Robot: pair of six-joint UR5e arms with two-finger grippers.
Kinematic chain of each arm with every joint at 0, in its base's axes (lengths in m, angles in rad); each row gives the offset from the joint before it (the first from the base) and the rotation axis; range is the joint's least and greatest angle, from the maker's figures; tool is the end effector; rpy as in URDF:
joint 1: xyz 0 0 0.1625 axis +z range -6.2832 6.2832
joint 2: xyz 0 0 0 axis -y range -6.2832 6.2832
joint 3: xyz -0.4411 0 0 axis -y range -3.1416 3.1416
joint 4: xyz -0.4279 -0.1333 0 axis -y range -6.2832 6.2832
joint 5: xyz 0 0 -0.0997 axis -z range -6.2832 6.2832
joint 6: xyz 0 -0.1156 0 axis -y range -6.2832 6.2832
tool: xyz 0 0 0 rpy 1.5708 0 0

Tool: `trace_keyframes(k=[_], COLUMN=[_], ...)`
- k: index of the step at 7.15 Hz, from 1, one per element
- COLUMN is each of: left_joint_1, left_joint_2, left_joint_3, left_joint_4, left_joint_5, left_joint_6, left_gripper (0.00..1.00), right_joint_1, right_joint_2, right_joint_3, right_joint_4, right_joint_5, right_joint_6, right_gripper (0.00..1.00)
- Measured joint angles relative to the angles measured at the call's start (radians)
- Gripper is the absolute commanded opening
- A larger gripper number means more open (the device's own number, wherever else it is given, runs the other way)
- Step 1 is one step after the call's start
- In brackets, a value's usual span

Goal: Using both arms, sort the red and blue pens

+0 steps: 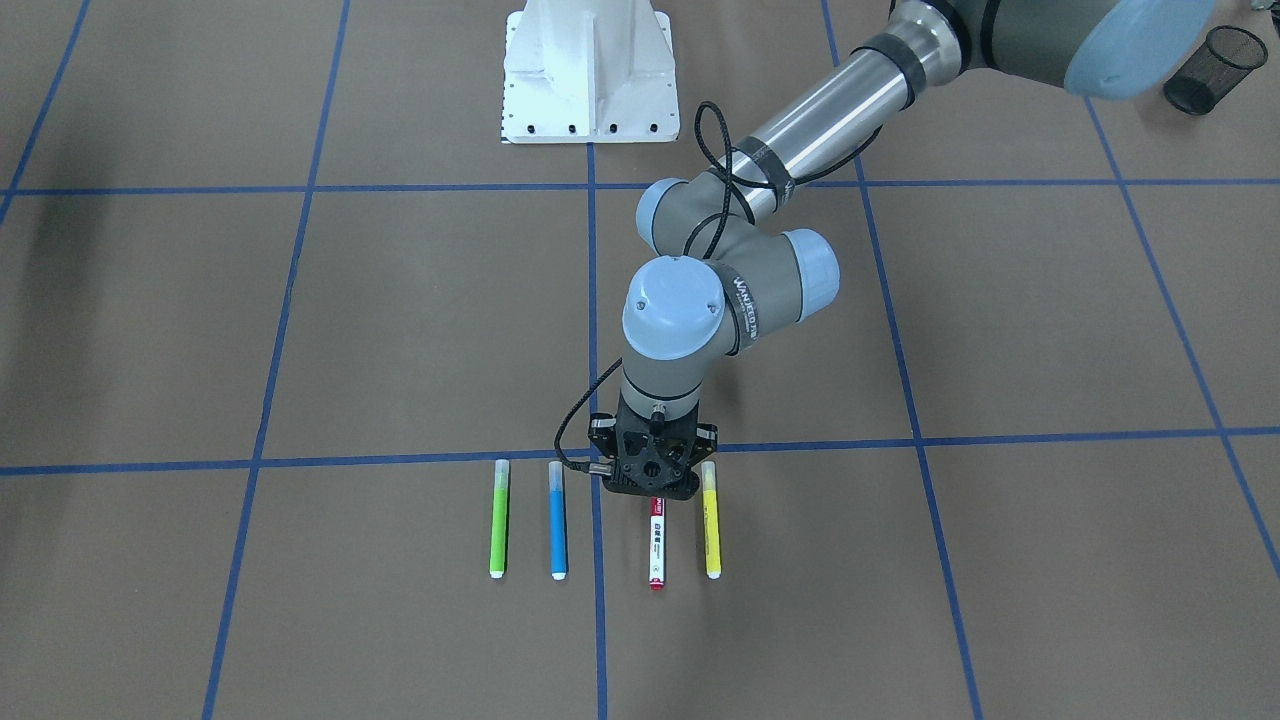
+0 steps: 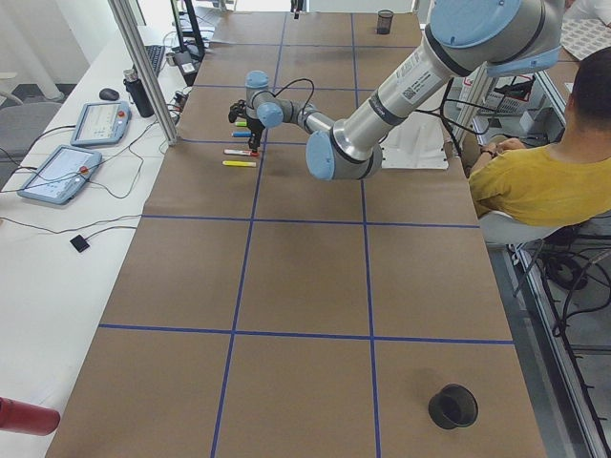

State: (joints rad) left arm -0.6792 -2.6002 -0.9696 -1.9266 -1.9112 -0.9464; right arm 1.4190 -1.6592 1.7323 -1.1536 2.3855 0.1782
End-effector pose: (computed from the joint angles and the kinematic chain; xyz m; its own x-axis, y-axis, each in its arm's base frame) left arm 0.6523 -0.6484 0.2189 0.6859 0.1545 -0.7111 0.0095 0.9752 0.2210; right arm -0.0290 -0.5147 0.5936 0.6401 -0.2808 0.7151 0.0203 0.9367 0.3497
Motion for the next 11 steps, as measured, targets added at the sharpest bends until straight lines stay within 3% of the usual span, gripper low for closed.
trace_keyframes(k=[8, 11], left_joint_1=[-0.005, -0.003], left_joint_2=[0.003, 0.003], left_joint_3=[0.016, 0.028], left_joint_4=[0.0, -0.001], left_joint_5=[0.001, 0.001], left_joint_6=[0.0, 0.0], left_gripper=[0.44, 0.34], right_joint_1=[-0.003, -0.003], right_joint_2=[0.001, 0.001], right_joint_3=[-0.004, -0.004], right_joint_4=[0.0, 0.0], right_joint_5=[0.001, 0.001], right_joint_6=[0.001, 0.001], right_gripper=[1.0, 1.0])
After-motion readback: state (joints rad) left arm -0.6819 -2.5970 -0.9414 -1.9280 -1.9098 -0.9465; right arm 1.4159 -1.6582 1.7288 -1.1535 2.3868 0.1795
